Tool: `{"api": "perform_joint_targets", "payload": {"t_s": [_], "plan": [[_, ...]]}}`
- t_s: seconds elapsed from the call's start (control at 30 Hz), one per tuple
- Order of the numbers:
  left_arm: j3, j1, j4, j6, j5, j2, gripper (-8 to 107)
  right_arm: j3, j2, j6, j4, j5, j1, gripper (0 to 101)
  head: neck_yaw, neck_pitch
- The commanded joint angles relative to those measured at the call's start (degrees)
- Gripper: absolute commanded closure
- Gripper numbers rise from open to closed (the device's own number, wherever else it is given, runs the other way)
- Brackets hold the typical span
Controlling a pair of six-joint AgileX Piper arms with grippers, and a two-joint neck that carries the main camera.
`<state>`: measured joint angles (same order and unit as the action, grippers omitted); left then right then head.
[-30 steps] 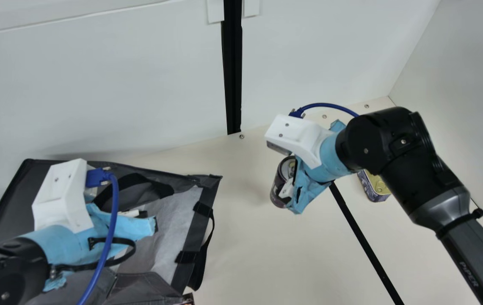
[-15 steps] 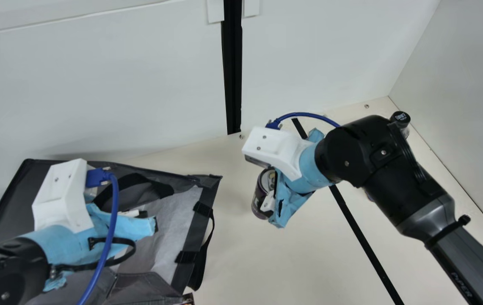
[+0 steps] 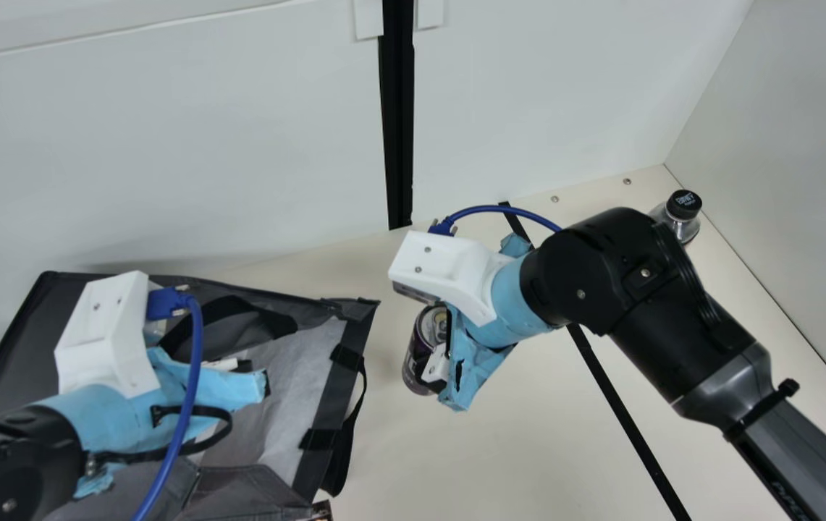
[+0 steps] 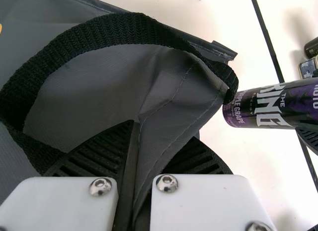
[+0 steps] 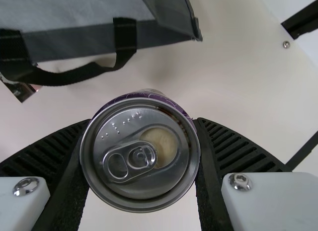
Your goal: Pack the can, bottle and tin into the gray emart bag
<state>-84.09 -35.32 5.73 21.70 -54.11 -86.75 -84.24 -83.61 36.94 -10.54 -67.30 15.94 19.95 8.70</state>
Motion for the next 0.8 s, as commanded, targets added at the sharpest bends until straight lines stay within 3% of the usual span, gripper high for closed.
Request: {"api": "perform_joint_targets", "payload": {"t_s": [0.0,0.77], "plan": [[0.0,0.0,0.0,0.0,0.0,0.0,89,0.3,0.2,0.5,-1.5,1.0,0.0,101,0.0,1.3],[0.0,0.0,0.0,0.0,0.0,0.0,89,5.3,3.8,11.1,-20.8,10.4,-3.5,101,0.0,1.3]]}}
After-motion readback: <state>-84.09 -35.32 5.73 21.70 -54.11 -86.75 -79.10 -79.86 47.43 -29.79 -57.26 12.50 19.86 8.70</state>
